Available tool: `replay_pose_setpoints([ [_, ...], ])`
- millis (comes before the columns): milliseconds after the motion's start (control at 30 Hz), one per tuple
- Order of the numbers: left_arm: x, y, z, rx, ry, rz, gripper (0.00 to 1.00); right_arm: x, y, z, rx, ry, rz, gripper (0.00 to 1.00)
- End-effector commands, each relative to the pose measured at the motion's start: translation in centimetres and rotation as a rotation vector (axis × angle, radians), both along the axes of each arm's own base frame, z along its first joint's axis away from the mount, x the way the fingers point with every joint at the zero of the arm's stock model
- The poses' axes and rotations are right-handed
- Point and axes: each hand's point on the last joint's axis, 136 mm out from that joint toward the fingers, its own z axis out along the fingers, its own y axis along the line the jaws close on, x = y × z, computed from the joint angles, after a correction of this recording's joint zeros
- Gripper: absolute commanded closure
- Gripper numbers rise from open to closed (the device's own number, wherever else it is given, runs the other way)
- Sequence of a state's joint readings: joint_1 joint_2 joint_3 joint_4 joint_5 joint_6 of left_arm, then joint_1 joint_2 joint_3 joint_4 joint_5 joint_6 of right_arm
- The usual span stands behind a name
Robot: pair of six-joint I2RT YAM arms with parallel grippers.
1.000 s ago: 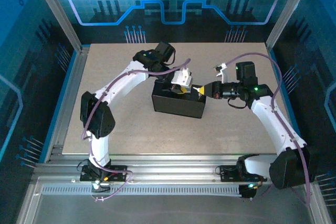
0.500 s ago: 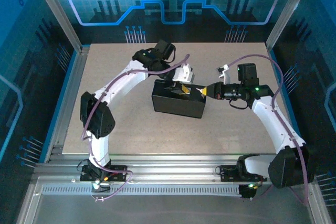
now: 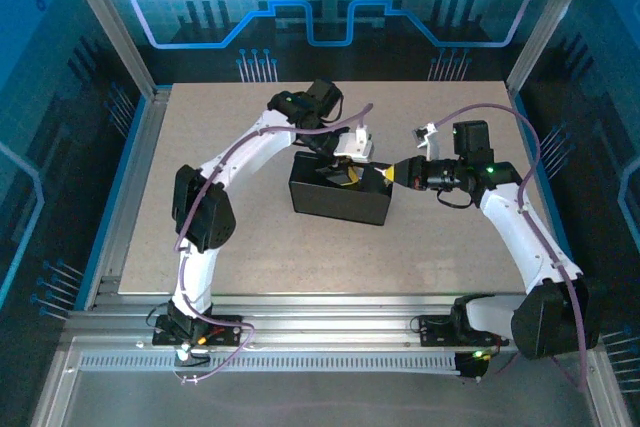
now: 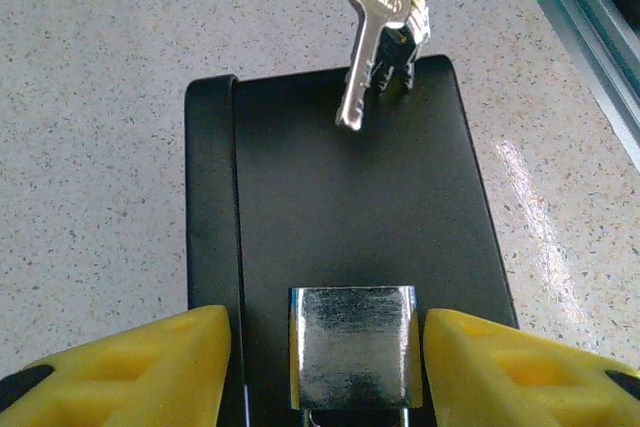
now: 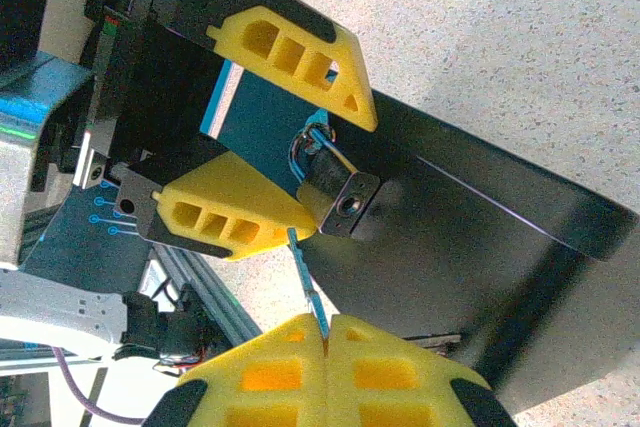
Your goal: Unlock the padlock with the key
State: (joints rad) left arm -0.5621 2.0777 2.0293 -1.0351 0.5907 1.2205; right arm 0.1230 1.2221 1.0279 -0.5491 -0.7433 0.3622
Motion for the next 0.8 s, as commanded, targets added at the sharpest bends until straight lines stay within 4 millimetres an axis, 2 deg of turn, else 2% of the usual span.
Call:
replay_pose_setpoints([
  [0,-0.5,-0.2,-0.2,0.020,0.008,-0.028,0.47,-0.1,-0.2,-0.2,0.003,0.005,-0.009,1.00],
  [167,-0.6,-0.3,-1.3,0.056,0.007,-0.033,0.63,-0.1,-0.2,-0.3,0.002,0.009,-0.008,1.00],
  [333,-0.7,-0.4,-1.4,0.060,0.006,-0.040,0.71,-0.1,-0.2,-0.4,0.001,0.009,-0.007,1.00],
  [500,-0.8,-0.4,-1.3,0.054,0.010,-0.043,0.88,0.0,-0.3,-0.7,-0.004,0.015,-0.009,1.00],
  [633,0.2,-1.2,0.4,-0.025,-0.018,0.002,0.92,0.2,-0.2,-0.9,-0.001,0.021,-0.008,1.00],
  [767,1.0,-1.9,3.7,-0.185,-0.059,0.040,1.00,0.3,0.2,-1.0,0.010,0.027,0.006,1.00],
])
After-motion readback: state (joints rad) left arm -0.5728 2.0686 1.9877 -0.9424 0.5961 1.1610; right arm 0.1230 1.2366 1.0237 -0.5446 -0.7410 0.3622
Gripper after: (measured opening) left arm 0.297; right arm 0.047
